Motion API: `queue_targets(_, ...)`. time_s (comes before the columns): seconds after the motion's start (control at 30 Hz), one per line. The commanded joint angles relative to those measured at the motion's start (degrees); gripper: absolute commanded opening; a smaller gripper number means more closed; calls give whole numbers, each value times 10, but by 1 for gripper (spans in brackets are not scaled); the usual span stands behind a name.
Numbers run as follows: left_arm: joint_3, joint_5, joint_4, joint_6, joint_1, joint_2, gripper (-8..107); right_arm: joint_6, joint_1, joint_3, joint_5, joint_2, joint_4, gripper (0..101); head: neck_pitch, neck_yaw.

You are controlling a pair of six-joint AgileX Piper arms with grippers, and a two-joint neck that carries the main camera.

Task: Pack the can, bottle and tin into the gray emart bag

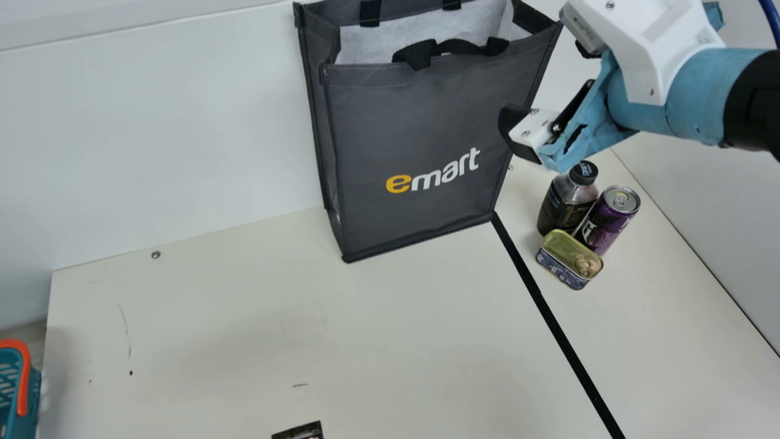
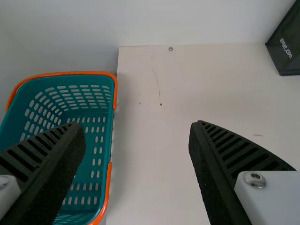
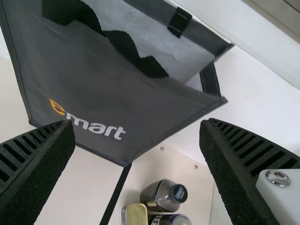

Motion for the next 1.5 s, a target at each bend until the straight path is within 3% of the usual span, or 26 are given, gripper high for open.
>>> queue_targets(0.0, 0, 0, 0, 0, 0, 0, 90, -10, 1, -14, 3, 8, 4, 91, -13, 0)
queue_targets(0.43, 0, 0, 0, 0, 0, 0, 90, -76, 11, -97, 29, 69, 34, 91, -13, 0)
queue_targets(1.47, 0, 0, 0, 0, 0, 0, 90, -231, 45, -191, 30, 199, 108, 91, -13, 0)
